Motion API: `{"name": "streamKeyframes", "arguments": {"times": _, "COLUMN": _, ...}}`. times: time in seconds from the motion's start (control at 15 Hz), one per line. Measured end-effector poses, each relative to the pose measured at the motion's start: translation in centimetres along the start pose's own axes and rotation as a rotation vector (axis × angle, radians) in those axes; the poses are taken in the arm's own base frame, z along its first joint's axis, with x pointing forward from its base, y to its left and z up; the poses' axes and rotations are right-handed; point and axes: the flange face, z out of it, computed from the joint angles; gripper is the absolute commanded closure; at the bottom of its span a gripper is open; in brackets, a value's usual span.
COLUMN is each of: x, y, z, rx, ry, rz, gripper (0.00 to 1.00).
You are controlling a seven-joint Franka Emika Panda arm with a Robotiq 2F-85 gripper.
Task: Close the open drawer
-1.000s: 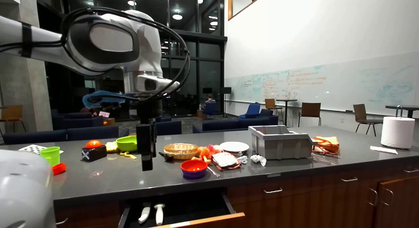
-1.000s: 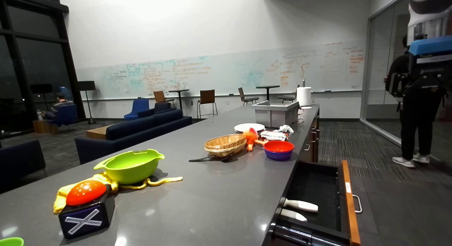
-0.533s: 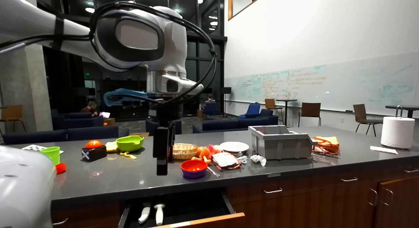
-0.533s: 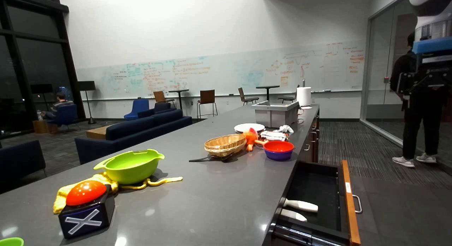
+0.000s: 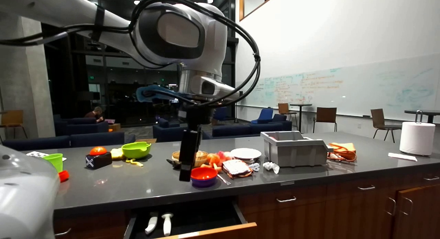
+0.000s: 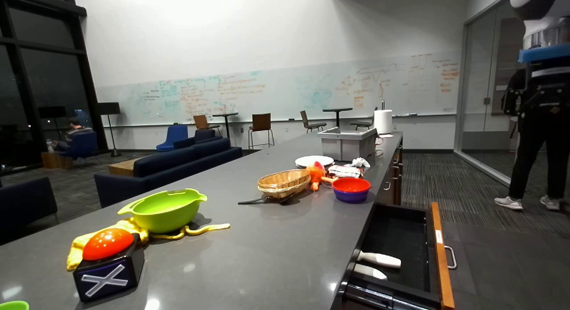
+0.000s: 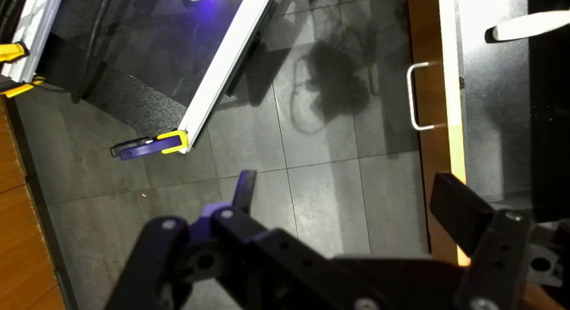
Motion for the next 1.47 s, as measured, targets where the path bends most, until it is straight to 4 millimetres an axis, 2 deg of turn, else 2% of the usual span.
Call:
{"name": "streamKeyframes", "arguments": {"times": 0.27, "x": 0.0, "y": -0.4, "z": -0.6, "rx": -0.016, "ry": -0.024, "rz": -0.020, "gripper": 0.00}}
{"name": "streamKeyframes", "arguments": {"times": 0.53, "x": -0.1, "y": -0.5, "z": -0.3, "rx": -0.017, "ry": -0.030, "rz": -0.022, "gripper": 0.00}}
{"name": "streamKeyframes", "arguments": {"times": 0.8, "x": -1.2, "y": -1.0, "z": 3.5, "rx": 0.025, "ry": -0.148, "rz": 0.001, "gripper": 0.00}}
{"name": "streamKeyframes", "arguments": {"times": 1.07, "x": -1.7, "y": -0.4, "z": 7.4, "rx": 0.127, "ry": -0.281, "rz": 0.063, "gripper": 0.00}}
{"name": "streamKeyframes", "arguments": {"times": 1.27, "x": -1.4, "y": 0.4, "z": 8.9, "rx": 0.200, "ry": -0.324, "rz": 0.117, "gripper": 0.00}}
{"name": "streamKeyframes", "arguments": {"times": 1.47, "x": -0.5, "y": 1.0, "z": 9.5, "rx": 0.268, "ry": -0.358, "rz": 0.174, "gripper": 0.00}}
